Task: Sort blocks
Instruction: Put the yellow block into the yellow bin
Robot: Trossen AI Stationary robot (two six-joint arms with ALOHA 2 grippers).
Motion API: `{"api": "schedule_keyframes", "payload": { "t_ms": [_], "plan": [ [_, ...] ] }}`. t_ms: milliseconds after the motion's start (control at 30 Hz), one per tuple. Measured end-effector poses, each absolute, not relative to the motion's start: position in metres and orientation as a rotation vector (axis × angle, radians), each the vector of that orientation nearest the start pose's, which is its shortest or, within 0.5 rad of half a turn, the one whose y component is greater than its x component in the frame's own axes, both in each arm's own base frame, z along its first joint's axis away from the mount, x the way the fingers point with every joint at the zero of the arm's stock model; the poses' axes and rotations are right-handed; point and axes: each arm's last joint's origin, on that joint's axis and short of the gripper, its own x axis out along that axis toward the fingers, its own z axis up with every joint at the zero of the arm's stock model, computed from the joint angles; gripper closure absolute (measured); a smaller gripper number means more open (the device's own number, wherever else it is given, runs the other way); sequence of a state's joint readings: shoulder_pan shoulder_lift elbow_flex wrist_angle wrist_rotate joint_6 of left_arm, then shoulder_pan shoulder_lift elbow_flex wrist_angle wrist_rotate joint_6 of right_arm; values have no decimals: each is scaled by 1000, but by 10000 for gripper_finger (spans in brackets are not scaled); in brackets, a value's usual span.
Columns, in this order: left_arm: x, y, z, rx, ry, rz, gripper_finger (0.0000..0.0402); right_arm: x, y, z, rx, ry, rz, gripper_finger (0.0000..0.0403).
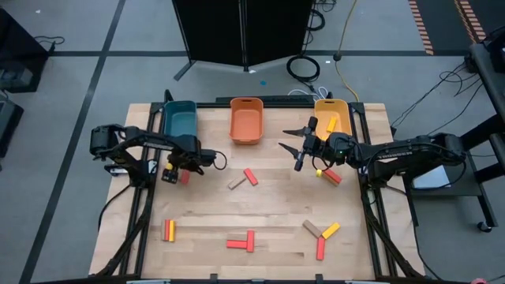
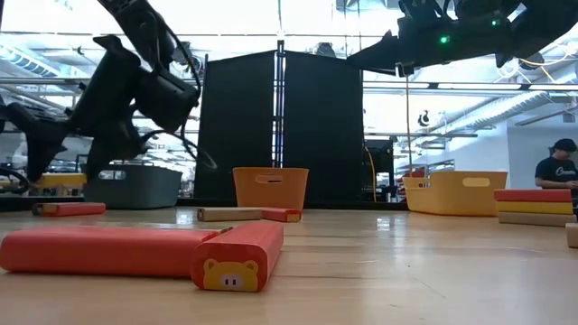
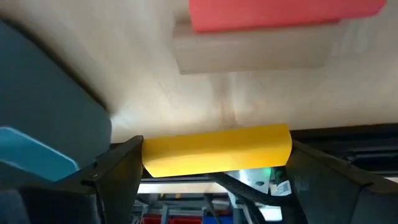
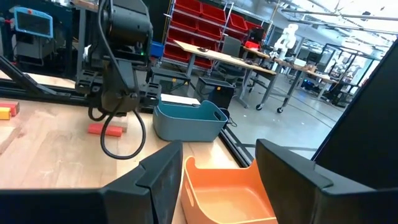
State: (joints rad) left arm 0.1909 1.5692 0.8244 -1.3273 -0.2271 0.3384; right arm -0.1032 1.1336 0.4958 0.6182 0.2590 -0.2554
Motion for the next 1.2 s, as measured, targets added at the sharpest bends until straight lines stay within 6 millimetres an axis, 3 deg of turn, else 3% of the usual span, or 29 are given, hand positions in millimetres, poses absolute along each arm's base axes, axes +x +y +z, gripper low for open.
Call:
{"api": "schedule_keyframes", "payload": {
  "t_ms": [533,700,967,1067,1200],
  "plan": [
    [238,47,211,44,1771,-65,61,226,-32,254,-248,23,-425,204],
    [244,45,233,-18,1494,-63,61,210,-35,262,-208,52,-576,204],
    [258,55,286,74,885,42,61,195,-34,272,-106,6,-581,204],
    [271,62,291,129,676,77,61,190,-33,275,-47,-24,-581,204],
    [288,70,279,219,460,100,61,182,-32,278,79,-47,-579,204]
  ]
}}
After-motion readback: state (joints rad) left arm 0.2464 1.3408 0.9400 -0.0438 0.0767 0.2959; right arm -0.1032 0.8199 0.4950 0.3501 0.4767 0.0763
